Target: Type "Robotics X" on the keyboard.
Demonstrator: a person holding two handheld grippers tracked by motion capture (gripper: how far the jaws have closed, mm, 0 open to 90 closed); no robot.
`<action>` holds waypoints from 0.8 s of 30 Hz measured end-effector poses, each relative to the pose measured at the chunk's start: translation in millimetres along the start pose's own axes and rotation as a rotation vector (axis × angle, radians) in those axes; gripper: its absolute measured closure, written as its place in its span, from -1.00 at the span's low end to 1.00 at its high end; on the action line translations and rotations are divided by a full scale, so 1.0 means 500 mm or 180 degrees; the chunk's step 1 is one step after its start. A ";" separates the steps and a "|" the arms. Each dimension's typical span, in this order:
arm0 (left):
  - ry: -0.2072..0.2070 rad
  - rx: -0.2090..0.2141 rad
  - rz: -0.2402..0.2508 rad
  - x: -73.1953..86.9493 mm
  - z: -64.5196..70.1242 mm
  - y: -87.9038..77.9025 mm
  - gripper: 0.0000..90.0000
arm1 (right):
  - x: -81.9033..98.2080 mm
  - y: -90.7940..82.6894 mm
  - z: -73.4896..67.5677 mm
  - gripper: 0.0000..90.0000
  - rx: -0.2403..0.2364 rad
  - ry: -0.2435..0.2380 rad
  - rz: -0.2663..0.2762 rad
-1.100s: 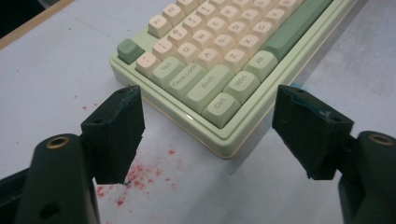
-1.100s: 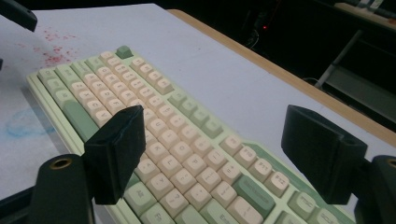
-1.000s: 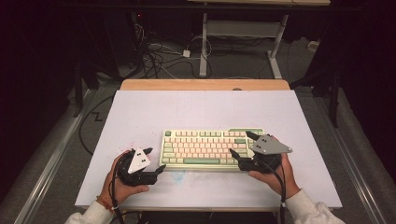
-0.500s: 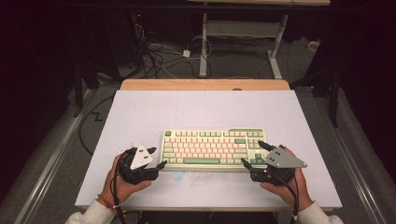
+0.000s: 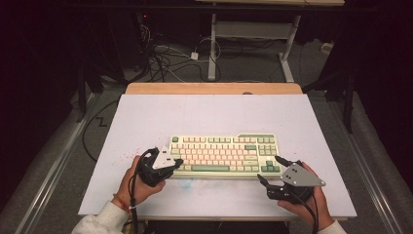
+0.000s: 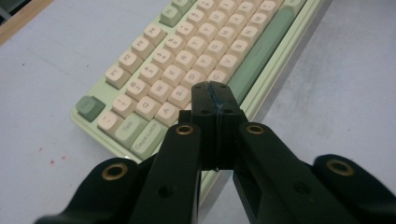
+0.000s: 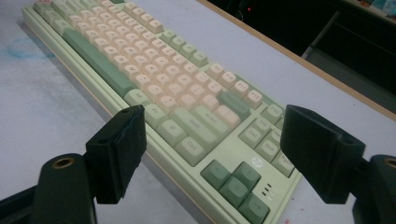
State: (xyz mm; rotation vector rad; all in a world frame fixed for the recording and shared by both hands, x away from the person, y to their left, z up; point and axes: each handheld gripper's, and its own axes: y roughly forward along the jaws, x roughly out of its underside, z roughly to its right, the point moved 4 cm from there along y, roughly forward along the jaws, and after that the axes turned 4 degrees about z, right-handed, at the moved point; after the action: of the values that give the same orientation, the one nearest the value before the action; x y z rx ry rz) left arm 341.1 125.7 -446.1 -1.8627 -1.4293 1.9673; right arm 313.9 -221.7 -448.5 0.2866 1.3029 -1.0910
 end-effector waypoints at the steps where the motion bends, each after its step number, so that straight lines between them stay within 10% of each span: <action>1: 0.0033 0.0033 -0.0030 -0.005 0.001 0.005 0.94 | 0.001 -0.003 0.000 -0.49 0.0005 0.0002 0.0004; 24: 0.0320 0.0400 -0.0376 -0.103 0.035 0.155 0.94 | 0.023 0.006 -0.007 -0.48 -0.0062 -0.0035 -0.0114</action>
State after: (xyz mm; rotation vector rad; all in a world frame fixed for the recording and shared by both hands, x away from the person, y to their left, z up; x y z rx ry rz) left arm 380.0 40.7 -461.0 -1.7549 -1.3231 1.8361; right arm 312.7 -223.3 -460.8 0.2432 1.3124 -1.1082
